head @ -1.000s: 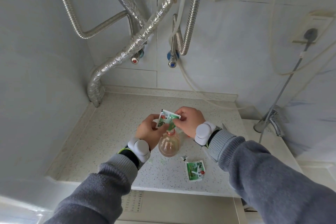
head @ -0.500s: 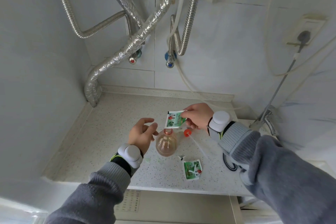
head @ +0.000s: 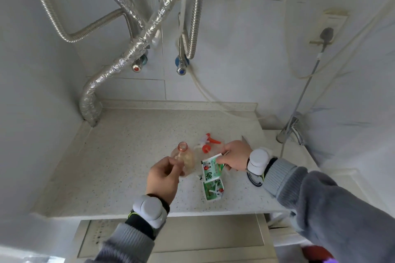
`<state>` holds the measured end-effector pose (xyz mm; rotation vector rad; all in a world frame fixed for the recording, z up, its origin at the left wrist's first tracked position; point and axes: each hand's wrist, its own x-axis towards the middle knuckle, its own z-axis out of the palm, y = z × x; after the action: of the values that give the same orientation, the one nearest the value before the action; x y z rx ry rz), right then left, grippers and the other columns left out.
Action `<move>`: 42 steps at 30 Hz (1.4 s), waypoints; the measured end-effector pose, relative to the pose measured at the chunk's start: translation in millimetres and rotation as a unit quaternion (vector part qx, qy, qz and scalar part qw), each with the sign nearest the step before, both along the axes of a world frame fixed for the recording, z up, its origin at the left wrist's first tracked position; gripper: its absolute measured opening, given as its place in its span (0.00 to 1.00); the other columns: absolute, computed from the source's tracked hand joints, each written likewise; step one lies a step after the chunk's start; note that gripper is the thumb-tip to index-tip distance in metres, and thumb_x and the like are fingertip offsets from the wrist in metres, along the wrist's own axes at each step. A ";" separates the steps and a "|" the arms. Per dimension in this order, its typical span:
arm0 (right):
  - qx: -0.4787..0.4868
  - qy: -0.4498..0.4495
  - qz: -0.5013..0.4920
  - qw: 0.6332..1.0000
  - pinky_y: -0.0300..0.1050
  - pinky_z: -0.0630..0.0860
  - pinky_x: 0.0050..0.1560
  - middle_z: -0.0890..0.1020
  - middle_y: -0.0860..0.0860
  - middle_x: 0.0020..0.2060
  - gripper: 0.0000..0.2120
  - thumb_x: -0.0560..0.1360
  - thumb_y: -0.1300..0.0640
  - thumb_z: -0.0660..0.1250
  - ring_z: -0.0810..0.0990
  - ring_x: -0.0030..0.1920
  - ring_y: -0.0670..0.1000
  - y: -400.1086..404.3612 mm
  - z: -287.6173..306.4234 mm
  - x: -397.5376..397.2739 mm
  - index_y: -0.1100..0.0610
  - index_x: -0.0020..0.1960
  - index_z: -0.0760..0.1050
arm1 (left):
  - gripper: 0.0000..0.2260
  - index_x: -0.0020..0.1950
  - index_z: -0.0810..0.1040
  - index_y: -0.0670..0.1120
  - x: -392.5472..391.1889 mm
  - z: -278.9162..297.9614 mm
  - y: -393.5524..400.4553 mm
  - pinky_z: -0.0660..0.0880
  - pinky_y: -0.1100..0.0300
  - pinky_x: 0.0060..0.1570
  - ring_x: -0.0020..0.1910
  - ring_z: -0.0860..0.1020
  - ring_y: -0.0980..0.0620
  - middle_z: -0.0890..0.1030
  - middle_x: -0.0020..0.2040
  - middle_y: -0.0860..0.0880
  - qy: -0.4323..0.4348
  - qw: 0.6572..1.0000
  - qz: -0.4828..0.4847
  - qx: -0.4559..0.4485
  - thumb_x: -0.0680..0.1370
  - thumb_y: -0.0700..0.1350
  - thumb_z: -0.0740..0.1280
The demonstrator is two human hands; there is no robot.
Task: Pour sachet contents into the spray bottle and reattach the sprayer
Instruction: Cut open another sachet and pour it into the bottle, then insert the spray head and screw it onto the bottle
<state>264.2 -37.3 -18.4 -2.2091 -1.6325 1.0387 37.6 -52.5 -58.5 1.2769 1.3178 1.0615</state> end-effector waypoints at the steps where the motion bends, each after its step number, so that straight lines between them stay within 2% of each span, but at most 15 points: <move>1: -0.004 -0.013 0.005 1.000 0.39 0.73 0.31 0.84 0.50 0.31 0.06 0.71 0.54 0.70 0.81 0.31 0.48 -3.8 -2.7 0.6 0.54 0.46 0.83 | 0.10 0.37 0.79 0.44 7.5 -0.8 -3.5 0.73 0.63 0.29 0.25 0.73 0.57 0.81 0.30 0.50 0.005 1.000 -0.016 -0.004 0.77 0.45 0.68; 3: -0.015 -0.029 0.020 0.999 0.39 0.73 0.34 0.83 0.48 0.30 0.06 0.72 0.53 0.69 0.80 0.31 0.47 -10.1 -7.3 0.7 0.53 0.44 0.83 | 0.09 0.37 0.80 0.45 20.5 -3.2 -9.1 0.74 0.64 0.29 0.25 0.73 0.58 0.82 0.30 0.51 0.020 0.999 -0.040 -0.016 0.77 0.46 0.68; 6: -0.042 -0.044 0.040 0.997 0.38 0.70 0.31 0.81 0.47 0.30 0.05 0.74 0.52 0.68 0.77 0.31 0.47 -20.6 -17.8 0.6 0.52 0.43 0.82 | 0.09 0.37 0.80 0.45 34.7 -11.3 -15.4 0.74 0.62 0.31 0.25 0.74 0.58 0.82 0.30 0.51 0.033 0.997 -0.067 -0.032 0.77 0.47 0.69; 8: -0.045 -0.052 0.045 0.997 0.39 0.73 0.34 0.84 0.50 0.36 0.08 0.74 0.52 0.68 0.79 0.35 0.49 -25.1 -27.7 -0.5 0.54 0.48 0.83 | 0.09 0.38 0.80 0.45 38.8 -18.4 -18.5 0.75 0.60 0.32 0.25 0.74 0.57 0.82 0.30 0.50 0.051 0.995 -0.076 -0.041 0.77 0.47 0.69; 10: -0.039 -0.050 0.037 0.997 0.40 0.77 0.42 0.86 0.53 0.44 0.11 0.75 0.52 0.68 0.82 0.41 0.52 -26.7 -36.2 -3.1 0.55 0.53 0.83 | 0.09 0.37 0.79 0.45 38.0 -24.1 -20.4 0.75 0.60 0.33 0.25 0.74 0.57 0.83 0.30 0.50 0.059 0.994 -0.072 -0.051 0.77 0.47 0.69; 15: -0.020 -0.074 0.030 0.997 0.39 0.75 0.51 0.85 0.49 0.52 0.13 0.74 0.51 0.70 0.83 0.52 0.51 -22.4 -52.2 -2.8 0.53 0.56 0.81 | 0.10 0.37 0.79 0.48 40.0 -32.6 -23.9 0.74 0.60 0.32 0.25 0.75 0.58 0.83 0.31 0.51 0.101 0.991 -0.074 -0.055 0.77 0.48 0.68; 19: 0.001 -0.106 0.039 0.994 0.38 0.74 0.39 0.85 0.48 0.48 0.09 0.73 0.48 0.70 0.82 0.47 0.49 -18.1 -61.0 -1.7 0.51 0.49 0.81 | 0.09 0.38 0.80 0.48 40.8 -35.3 -23.6 0.74 0.60 0.33 0.25 0.75 0.58 0.83 0.31 0.52 0.105 0.990 -0.074 -0.065 0.77 0.49 0.68; 21: 0.006 -0.138 0.049 0.989 0.38 0.72 0.33 0.85 0.48 0.44 0.12 0.72 0.44 0.68 0.82 0.44 0.50 -16.0 -61.5 -1.3 0.52 0.47 0.81 | 0.09 0.38 0.80 0.48 40.4 -36.0 -21.7 0.75 0.59 0.33 0.25 0.75 0.58 0.83 0.32 0.51 0.101 0.990 -0.071 -0.070 0.77 0.49 0.68; 25: 0.031 -0.184 0.070 0.980 0.44 0.77 0.38 0.84 0.51 0.44 0.19 0.73 0.39 0.64 0.83 0.43 0.53 -9.9 -55.6 -2.1 0.54 0.50 0.80 | 0.09 0.38 0.80 0.47 35.4 -34.2 -17.7 0.73 0.62 0.33 0.25 0.74 0.58 0.83 0.31 0.51 0.095 0.991 -0.061 -0.075 0.77 0.48 0.68; 29: 0.087 -0.202 0.056 0.974 0.46 0.74 0.45 0.76 0.44 0.36 0.15 0.74 0.38 0.61 0.76 0.39 0.50 17.6 -31.4 2.1 0.47 0.51 0.75 | 0.09 0.38 0.80 0.46 23.3 -27.0 -14.1 0.73 0.62 0.32 0.24 0.73 0.59 0.83 0.31 0.50 0.076 0.994 -0.042 -0.072 0.77 0.48 0.68; 32: 0.095 -0.176 0.031 0.979 0.42 0.71 0.35 0.78 0.45 0.36 0.15 0.73 0.39 0.64 0.77 0.36 0.49 46.7 -19.6 5.8 0.50 0.46 0.76 | 0.10 0.37 0.80 0.46 12.3 -21.7 -13.7 0.70 0.65 0.28 0.22 0.70 0.59 0.83 0.30 0.49 0.071 0.995 -0.021 -0.060 0.77 0.47 0.68; 34: 0.074 -0.161 0.023 0.984 0.40 0.67 0.31 0.78 0.47 0.38 0.15 0.71 0.40 0.65 0.76 0.35 0.47 66.9 -21.1 3.9 0.51 0.49 0.74 | 0.10 0.35 0.80 0.48 2.5 -17.0 -12.2 0.69 0.68 0.25 0.22 0.69 0.58 0.83 0.30 0.48 0.065 0.997 -0.010 -0.048 0.77 0.47 0.69; 36: 0.038 -0.156 0.020 0.987 0.41 0.70 0.34 0.79 0.50 0.44 0.17 0.71 0.43 0.66 0.77 0.38 0.49 83.7 -28.5 -0.5 0.53 0.54 0.73 | 0.11 0.34 0.80 0.51 -6.7 -10.1 -9.5 0.69 0.68 0.25 0.23 0.71 0.58 0.82 0.29 0.48 0.060 0.997 -0.004 -0.040 0.76 0.47 0.69; 39: 0.002 -0.162 0.023 0.986 0.47 0.77 0.47 0.81 0.54 0.54 0.21 0.71 0.49 0.69 0.81 0.50 0.56 102.8 -46.5 -11.6 0.56 0.60 0.72 | 0.10 0.33 0.81 0.53 -22.5 0.7 -4.3 0.72 0.65 0.30 0.26 0.75 0.55 0.82 0.28 0.47 0.042 0.999 0.015 -0.027 0.75 0.47 0.71; 42: -0.013 -0.177 0.027 0.984 0.47 0.76 0.49 0.80 0.55 0.56 0.21 0.73 0.50 0.67 0.80 0.53 0.57 108.9 -64.5 -20.5 0.56 0.63 0.71 | 0.09 0.33 0.81 0.52 -33.9 8.7 -0.4 0.74 0.63 0.32 0.26 0.77 0.55 0.80 0.27 0.47 0.025 0.999 0.036 -0.012 0.74 0.46 0.72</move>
<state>243.7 71.6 -82.9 -2.4922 -1.8335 0.7112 3.7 -52.9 -49.8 1.2535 1.4187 1.0674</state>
